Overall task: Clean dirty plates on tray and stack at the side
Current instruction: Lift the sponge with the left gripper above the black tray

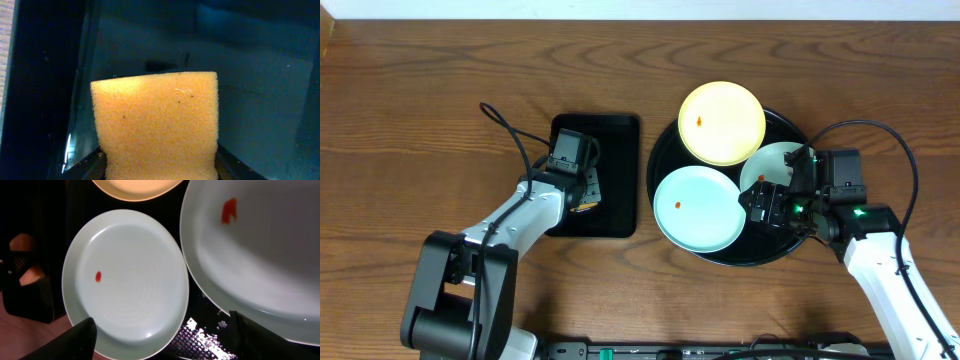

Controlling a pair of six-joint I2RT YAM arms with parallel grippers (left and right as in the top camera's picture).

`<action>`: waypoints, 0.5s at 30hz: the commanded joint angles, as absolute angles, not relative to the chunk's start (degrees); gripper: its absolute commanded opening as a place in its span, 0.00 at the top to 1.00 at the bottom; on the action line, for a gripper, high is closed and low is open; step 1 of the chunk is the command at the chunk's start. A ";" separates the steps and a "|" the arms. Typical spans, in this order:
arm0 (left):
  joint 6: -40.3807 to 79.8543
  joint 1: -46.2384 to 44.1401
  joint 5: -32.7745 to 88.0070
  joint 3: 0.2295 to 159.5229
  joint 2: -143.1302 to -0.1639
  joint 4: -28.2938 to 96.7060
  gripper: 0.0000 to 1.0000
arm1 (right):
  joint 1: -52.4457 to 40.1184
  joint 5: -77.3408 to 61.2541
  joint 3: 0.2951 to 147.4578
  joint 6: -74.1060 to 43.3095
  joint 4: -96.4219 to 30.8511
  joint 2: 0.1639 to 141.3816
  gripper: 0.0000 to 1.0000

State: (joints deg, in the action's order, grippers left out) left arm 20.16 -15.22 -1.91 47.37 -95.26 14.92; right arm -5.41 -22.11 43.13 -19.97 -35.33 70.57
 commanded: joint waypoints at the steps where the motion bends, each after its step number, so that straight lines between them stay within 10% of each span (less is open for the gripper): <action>1: 20.51 -15.31 -3.07 48.03 -95.37 14.87 0.45 | -5.72 -22.57 43.16 -20.34 -35.35 70.50 0.17; 15: 21.78 -15.31 -3.07 48.12 -91.79 15.86 0.45 | -5.72 -22.57 43.16 -20.34 -35.35 70.50 0.17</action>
